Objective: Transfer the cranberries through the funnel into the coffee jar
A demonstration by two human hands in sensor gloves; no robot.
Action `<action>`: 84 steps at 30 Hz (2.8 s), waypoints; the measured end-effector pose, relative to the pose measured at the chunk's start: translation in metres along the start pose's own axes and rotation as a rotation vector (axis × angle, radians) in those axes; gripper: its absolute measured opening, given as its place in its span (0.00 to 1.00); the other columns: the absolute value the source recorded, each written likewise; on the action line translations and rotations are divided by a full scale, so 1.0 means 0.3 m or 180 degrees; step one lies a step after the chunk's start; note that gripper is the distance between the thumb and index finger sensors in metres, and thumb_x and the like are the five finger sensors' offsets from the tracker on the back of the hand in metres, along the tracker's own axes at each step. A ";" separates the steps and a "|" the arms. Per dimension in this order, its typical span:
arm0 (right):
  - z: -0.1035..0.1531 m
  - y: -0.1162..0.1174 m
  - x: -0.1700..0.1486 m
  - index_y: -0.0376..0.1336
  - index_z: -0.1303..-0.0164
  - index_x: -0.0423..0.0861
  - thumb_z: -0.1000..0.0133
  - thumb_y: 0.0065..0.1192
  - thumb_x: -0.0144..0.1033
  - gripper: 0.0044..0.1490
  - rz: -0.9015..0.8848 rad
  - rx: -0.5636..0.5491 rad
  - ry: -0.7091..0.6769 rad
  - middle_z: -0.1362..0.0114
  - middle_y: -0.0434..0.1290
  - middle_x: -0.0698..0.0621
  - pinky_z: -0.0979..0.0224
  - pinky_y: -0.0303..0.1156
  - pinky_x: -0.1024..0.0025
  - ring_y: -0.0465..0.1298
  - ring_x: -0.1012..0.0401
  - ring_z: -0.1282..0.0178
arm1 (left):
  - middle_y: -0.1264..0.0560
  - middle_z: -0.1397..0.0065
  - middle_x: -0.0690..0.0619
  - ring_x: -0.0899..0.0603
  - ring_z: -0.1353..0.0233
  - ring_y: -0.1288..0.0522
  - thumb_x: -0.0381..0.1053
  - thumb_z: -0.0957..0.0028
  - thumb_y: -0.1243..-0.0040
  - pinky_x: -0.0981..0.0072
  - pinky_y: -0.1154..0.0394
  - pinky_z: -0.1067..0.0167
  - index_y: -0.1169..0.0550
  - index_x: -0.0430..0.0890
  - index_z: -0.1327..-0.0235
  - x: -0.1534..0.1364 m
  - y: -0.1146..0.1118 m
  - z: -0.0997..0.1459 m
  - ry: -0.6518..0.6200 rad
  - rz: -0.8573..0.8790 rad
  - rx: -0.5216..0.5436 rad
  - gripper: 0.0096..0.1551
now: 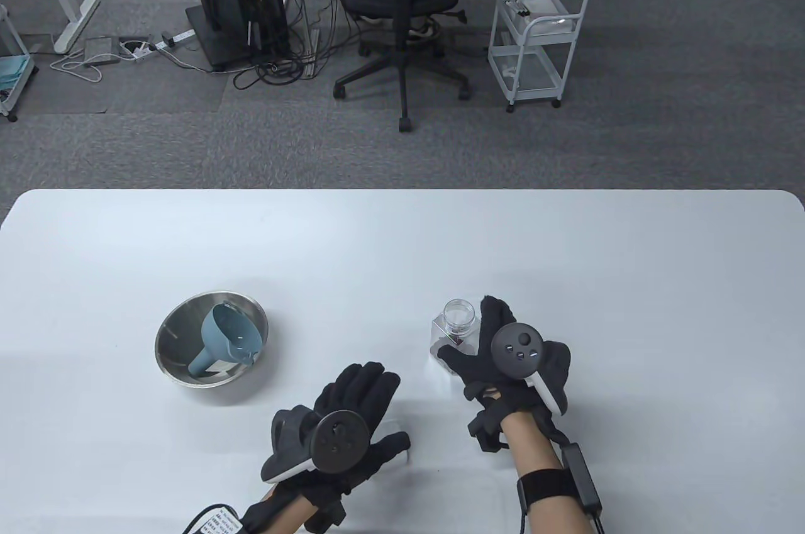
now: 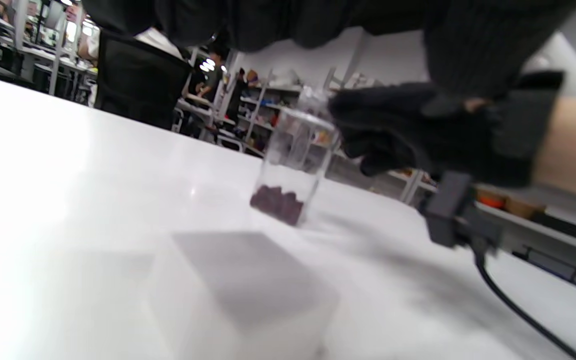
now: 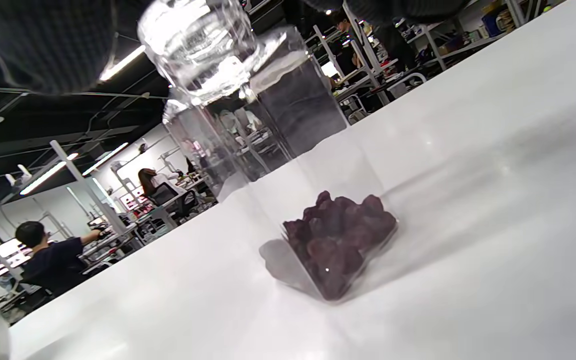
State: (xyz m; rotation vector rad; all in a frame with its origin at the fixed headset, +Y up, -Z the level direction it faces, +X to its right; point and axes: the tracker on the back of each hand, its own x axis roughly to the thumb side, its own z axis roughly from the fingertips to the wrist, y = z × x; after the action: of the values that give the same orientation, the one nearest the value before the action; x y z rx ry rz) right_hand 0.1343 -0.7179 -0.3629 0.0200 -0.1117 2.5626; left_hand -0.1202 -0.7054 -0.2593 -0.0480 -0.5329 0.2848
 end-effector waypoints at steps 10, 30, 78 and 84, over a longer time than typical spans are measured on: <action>-0.047 0.046 -0.013 0.48 0.24 0.38 0.55 0.75 0.63 0.63 0.0130 0.0013 0.0275 0.20 0.59 0.36 0.30 0.68 0.46 0.69 0.40 0.26 | 0.46 0.12 0.39 0.25 0.15 0.43 0.72 0.47 0.44 0.31 0.38 0.26 0.43 0.48 0.15 0.022 -0.121 -0.025 -0.0054 -0.0321 -0.0501 0.53; 0.049 -0.083 0.031 0.47 0.25 0.35 0.52 0.71 0.59 0.60 -0.0058 -0.0171 -0.0349 0.24 0.62 0.37 0.32 0.69 0.48 0.73 0.43 0.31 | 0.38 0.15 0.41 0.32 0.21 0.30 0.64 0.50 0.35 0.42 0.30 0.28 0.42 0.50 0.18 -0.026 -0.204 -0.059 0.0045 -0.0566 -0.0856 0.50; 0.357 -0.073 0.074 0.55 0.29 0.33 0.60 0.81 0.60 0.63 -0.0399 -0.0030 -0.1004 0.29 0.70 0.38 0.35 0.73 0.49 0.77 0.44 0.37 | 0.30 0.20 0.39 0.33 0.32 0.23 0.72 0.46 0.44 0.49 0.24 0.35 0.31 0.47 0.21 0.208 0.114 -0.089 -0.0177 0.0182 0.0700 0.45; 0.335 -0.076 0.037 0.54 0.28 0.33 0.62 0.83 0.57 0.64 -0.0695 0.0232 -0.1149 0.28 0.69 0.38 0.34 0.73 0.49 0.77 0.44 0.35 | 0.34 0.16 0.42 0.33 0.26 0.27 0.68 0.47 0.41 0.44 0.28 0.30 0.34 0.49 0.19 0.196 0.127 -0.108 -0.0563 0.0401 0.0271 0.45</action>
State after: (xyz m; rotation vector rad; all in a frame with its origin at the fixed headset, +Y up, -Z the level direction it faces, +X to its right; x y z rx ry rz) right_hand 0.1365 -0.7015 -0.2607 0.4959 -0.1439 2.3186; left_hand -0.0650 -0.6514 -0.2627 0.0266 -0.6942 0.4373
